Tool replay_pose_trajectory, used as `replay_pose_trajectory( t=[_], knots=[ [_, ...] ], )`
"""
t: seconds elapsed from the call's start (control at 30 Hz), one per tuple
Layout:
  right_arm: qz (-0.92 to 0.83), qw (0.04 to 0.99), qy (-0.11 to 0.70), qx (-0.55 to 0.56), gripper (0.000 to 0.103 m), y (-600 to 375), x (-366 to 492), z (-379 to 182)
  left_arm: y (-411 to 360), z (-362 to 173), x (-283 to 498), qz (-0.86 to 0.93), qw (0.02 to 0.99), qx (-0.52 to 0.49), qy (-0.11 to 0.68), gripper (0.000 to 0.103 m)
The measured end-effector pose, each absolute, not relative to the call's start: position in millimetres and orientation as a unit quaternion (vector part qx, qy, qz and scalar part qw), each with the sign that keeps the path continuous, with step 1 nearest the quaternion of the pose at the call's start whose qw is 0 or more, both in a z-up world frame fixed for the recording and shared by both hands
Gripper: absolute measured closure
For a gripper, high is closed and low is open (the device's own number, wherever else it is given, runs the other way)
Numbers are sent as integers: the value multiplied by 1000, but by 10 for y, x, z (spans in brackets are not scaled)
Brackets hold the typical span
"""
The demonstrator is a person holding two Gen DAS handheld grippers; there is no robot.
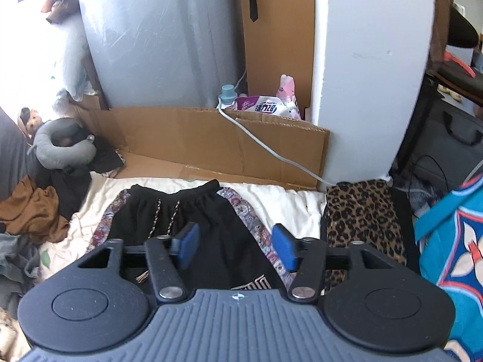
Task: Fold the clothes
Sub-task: 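Open both grippers and pull them back from the flat garment, then move both open grippers over the shorts toward the leg hems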
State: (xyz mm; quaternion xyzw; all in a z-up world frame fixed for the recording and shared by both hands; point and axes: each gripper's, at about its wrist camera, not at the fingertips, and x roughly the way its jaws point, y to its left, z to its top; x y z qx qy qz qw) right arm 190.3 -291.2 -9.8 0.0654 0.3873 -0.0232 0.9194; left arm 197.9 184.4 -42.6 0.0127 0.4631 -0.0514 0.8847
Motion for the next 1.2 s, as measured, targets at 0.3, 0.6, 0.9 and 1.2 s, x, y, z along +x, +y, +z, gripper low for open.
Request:
replay_pose_trajectory(
  t=[0.3, 0.6, 0.9, 1.2],
  knots=[
    [-22, 920, 383, 79, 5, -2901, 1468, 338, 1695, -159, 1690, -74, 876, -5, 476, 4],
    [-14, 918, 382, 104, 1, -2875, 1111, 557, 1566, 112, 1466, -83, 876, 9, 476, 1],
    [-18, 915, 385, 123, 1, -2838, 811, 580, 1643, -1, 1226, -60, 872, -6, 485, 1],
    [-26, 907, 389, 157, 1, -2751, 576, 417, 1811, -154, 976, -36, 870, -26, 491, 1]
  ],
)
